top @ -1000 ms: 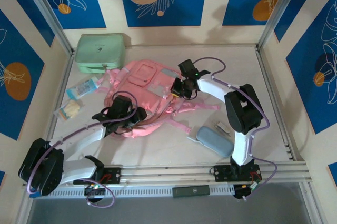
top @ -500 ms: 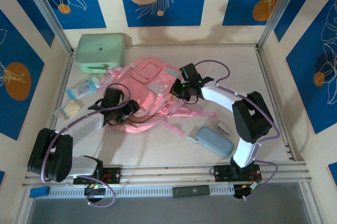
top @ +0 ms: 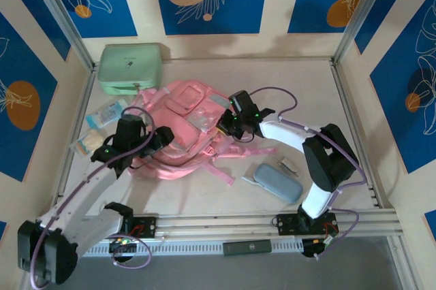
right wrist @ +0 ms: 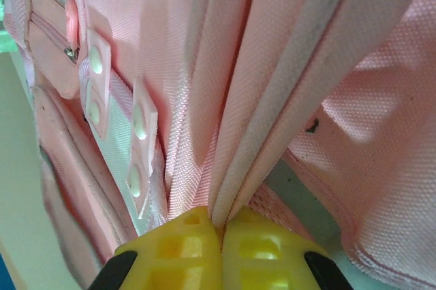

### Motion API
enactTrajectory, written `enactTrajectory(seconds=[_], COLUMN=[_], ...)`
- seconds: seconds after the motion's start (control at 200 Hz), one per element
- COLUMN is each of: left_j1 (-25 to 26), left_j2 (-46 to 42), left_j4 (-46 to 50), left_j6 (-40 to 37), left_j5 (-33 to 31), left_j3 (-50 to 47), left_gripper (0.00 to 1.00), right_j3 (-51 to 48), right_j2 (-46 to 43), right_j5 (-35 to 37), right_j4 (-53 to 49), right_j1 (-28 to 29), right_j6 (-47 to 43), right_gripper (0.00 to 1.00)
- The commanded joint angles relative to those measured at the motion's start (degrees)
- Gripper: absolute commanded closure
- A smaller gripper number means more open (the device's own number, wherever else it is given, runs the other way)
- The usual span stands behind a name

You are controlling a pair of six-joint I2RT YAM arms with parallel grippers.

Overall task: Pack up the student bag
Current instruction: Rotate the student bag at the center of the table.

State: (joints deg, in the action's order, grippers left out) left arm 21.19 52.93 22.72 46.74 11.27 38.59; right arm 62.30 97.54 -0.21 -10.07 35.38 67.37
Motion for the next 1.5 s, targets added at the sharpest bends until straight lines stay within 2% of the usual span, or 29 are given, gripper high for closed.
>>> enactTrajectory(seconds=[0.0,0.185,0.34,0.49,0.635,0.705,0.82,0.89,1.065,1.15,1.321,1.496], left_j1=[5.2,15.3,17.0,15.2,8.7,6.2,5.1,3.7,2.5,2.6,8.5,19.6], left_j2=[-2.8,-4.3,2.0,8.7,17.2,21.1,27.3,30.1,28.0,23.9,14.7,15.5], left_j4=[5.5,-1.3,-7.8,-12.0,-20.7,-21.9,-21.8,-22.4,-19.6,-12.6,-2.9,-1.8], left_j6=[4.2,13.8,15.7,15.6,11.9,9.9,5.5,3.3,-2.2,-3.8,-2.1,3.6], left_j5=[-3.6,-8.0,-7.9,-13.3,-8.9,-6.5,-6.6,-4.0,-0.9,-1.5,-6.4,-10.2], left_j3=[2.1,-4.2,-8.0,-10.3,-9.7,-6.8,-0.9,1.8,6.3,7.5,8.0,10.4], left_gripper=[0.33,0.40,0.44,0.46,0.48,0.48,0.48,0.48,0.46,0.45,0.44,0.47], right_j3=[-0.8,-2.0,-3.0,-4.3,-6.1,-7.1,-8.2,-7.6,-7.5,-7.8,-8.9,-8.5], right_j2=[-3.2,-3.6,-4.7,-6.4,-8.8,-10.4,-11.1,-9.8,-7.4,-8.3,-9.3,-9.7], right_j5=[1.1,2.0,1.9,2.1,2.4,3.3,3.5,3.1,2.5,4.2,6.3,7.7], right_j4=[2.3,4.2,4.4,4.3,3.2,2.1,3.6,4.1,8.1,8.8,9.4,8.9], right_j1=[2.2,2.4,0.9,0.1,0.9,1.6,3.0,3.6,3.5,3.9,4.8,6.2], right_j6=[2.8,6.0,7.0,7.2,7.3,8.2,9.6,9.7,11.9,13.4,17.9,20.5], right_gripper=[1.00,1.00,1.00,1.00,1.00,1.00,1.00,1.00,1.00,1.00,1.00,1.00])
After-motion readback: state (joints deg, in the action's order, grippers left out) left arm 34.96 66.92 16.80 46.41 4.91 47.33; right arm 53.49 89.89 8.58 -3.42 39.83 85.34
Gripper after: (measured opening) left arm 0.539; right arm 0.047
